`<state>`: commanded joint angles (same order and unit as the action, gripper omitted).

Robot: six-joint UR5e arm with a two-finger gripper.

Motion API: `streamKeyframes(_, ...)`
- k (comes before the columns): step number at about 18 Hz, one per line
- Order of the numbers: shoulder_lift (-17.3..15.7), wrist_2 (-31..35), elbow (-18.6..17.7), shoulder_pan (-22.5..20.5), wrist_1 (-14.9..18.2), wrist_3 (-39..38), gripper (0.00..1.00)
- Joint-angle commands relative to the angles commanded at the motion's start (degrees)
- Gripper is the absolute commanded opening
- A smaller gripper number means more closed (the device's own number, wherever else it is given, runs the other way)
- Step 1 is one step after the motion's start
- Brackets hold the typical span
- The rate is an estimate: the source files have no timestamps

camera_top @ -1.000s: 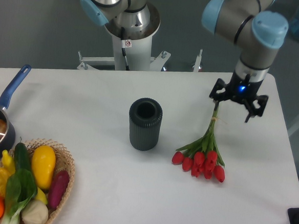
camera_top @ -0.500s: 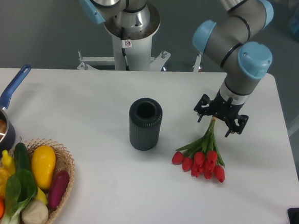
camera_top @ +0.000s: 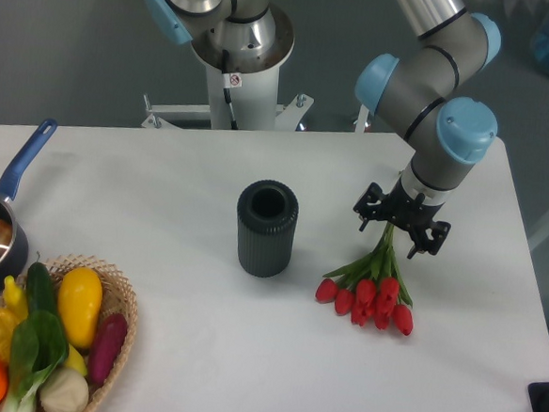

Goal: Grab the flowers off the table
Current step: 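Lower the gripper around the tulip stems and close on them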

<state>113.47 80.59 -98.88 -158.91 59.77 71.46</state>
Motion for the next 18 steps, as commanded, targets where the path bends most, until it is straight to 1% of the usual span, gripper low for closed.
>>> streamKeyframes(2,0.52,-0.09,0.09,-0.09,-0.17,0.00,1.00)
streamKeyframes(5,1.58,0.00,0.00,0.00,-1.84,0.00,1.00)
streamKeyframes(14,2.90,-0.09,0.26,0.00,-2.20,0.00,1.00)
streamKeyframes(18,3.69,0.00,0.26,0.79,-3.69,-0.70,1.00)
